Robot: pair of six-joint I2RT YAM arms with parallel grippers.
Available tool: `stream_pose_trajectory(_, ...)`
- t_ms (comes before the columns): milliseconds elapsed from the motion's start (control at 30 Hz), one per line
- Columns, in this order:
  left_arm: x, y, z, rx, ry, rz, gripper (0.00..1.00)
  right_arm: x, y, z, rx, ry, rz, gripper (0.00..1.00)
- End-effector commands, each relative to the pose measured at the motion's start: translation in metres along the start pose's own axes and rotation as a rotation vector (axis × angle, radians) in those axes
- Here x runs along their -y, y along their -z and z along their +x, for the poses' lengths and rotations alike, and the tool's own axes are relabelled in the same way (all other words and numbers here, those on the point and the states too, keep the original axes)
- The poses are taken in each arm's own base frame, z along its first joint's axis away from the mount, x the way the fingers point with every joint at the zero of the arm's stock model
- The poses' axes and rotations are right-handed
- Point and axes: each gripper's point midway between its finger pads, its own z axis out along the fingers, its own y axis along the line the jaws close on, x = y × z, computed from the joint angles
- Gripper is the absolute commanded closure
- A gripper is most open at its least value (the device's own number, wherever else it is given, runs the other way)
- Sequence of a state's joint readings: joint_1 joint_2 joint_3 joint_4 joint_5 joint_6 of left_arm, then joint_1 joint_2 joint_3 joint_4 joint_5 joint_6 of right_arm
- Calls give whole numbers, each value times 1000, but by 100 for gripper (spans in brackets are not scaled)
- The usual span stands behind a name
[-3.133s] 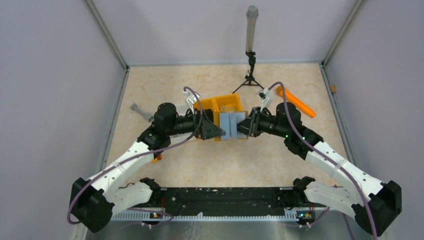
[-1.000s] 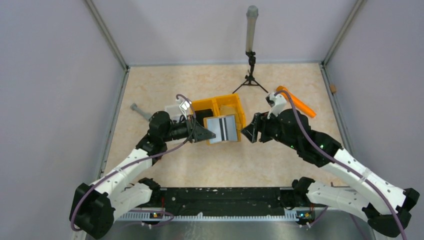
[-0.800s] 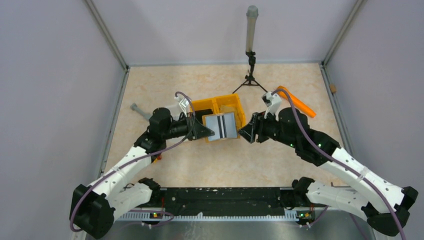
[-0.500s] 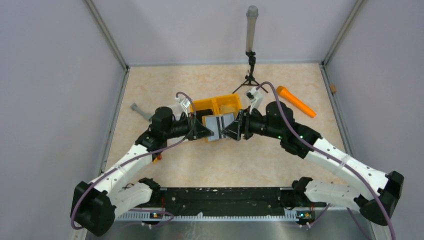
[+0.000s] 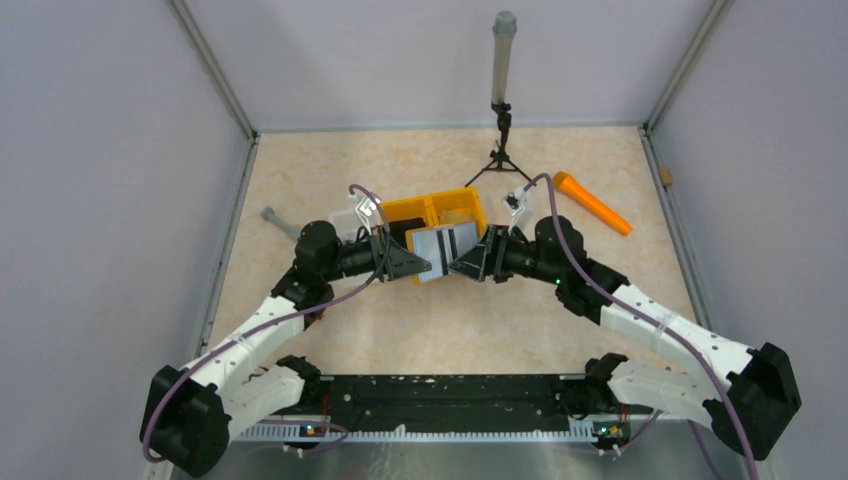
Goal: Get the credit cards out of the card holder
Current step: Remove the credit card from the card holder.
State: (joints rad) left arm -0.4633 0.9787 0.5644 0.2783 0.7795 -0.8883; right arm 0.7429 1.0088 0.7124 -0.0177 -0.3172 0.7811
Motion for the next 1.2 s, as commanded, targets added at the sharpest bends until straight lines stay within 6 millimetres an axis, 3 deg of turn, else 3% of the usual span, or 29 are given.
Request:
stream_pose_trajectory(0, 52, 8, -8, 15, -95, 229, 98, -33, 8, -18, 64, -3, -155, 41)
stream_pose_trajectory(167, 67, 12, -7, 3, -86, 307, 99, -56, 18, -24, 107, -22, -289, 50)
stream_pose_trajectory(333, 70, 13, -7, -1, -83, 320, 98, -68, 22, -27, 103, -24, -340, 57)
stream_pose_trajectory(567, 70, 13, -6, -6, -79, 324, 98, -77, 26, -33, 121, -28, -376, 82)
stream_pose_trajectory(800, 76, 16, -4, -12, -87, 357, 99, -84, 32, -39, 156, -38, -419, 99)
stream_pose_trajectory(1033, 77, 17, -5, 4, -94, 359, 84, -74, 39, -43, 195, -29, -356, 100)
stream_pose_trajectory(1167, 77, 17, -5, 5, -88, 367, 87, -76, 38, -39, 168, -29, -374, 100)
